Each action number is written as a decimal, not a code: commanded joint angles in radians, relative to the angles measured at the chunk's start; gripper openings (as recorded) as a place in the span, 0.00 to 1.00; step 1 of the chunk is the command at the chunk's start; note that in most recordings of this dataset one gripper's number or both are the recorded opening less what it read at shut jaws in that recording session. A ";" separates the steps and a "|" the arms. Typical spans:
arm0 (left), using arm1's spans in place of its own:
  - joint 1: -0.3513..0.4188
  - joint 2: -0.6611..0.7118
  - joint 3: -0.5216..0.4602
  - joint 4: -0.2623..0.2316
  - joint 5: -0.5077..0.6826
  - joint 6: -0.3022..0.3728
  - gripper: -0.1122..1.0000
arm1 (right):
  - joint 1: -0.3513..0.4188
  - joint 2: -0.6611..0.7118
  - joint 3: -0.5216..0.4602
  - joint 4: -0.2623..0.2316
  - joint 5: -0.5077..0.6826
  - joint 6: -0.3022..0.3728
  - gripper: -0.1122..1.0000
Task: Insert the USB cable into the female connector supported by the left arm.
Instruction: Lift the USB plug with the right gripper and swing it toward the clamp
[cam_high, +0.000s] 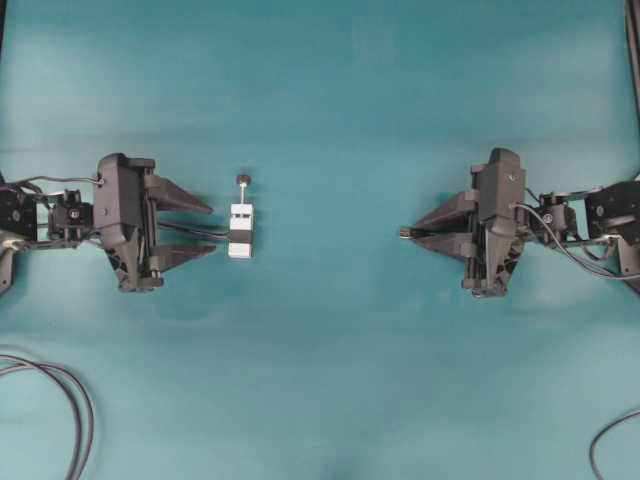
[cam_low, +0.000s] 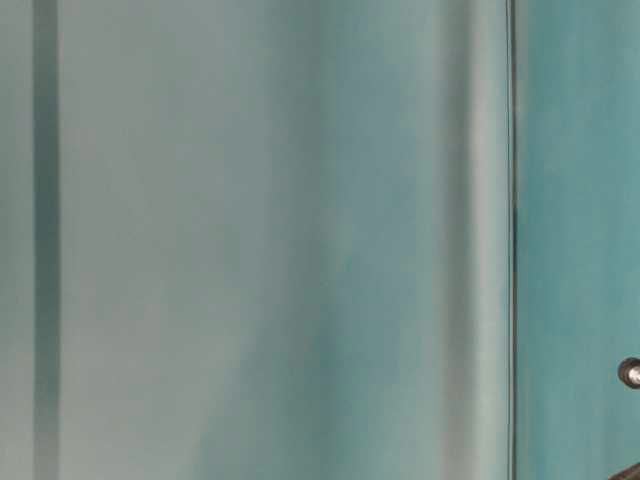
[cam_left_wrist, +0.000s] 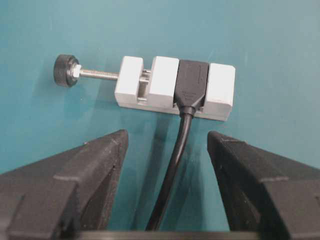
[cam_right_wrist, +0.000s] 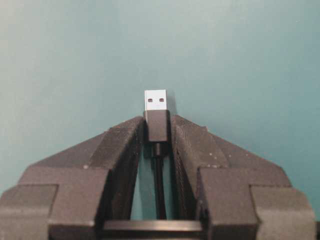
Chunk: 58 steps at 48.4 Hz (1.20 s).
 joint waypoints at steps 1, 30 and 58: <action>0.000 -0.018 -0.005 0.000 -0.003 0.011 0.73 | 0.021 -0.021 0.003 -0.003 0.018 0.009 0.34; 0.000 -0.018 -0.011 0.000 0.014 0.014 0.73 | 0.021 -0.038 0.003 -0.003 0.129 -0.017 0.35; 0.000 -0.018 -0.018 0.005 0.031 0.043 0.73 | -0.011 -0.196 -0.130 -0.003 0.437 -0.130 0.35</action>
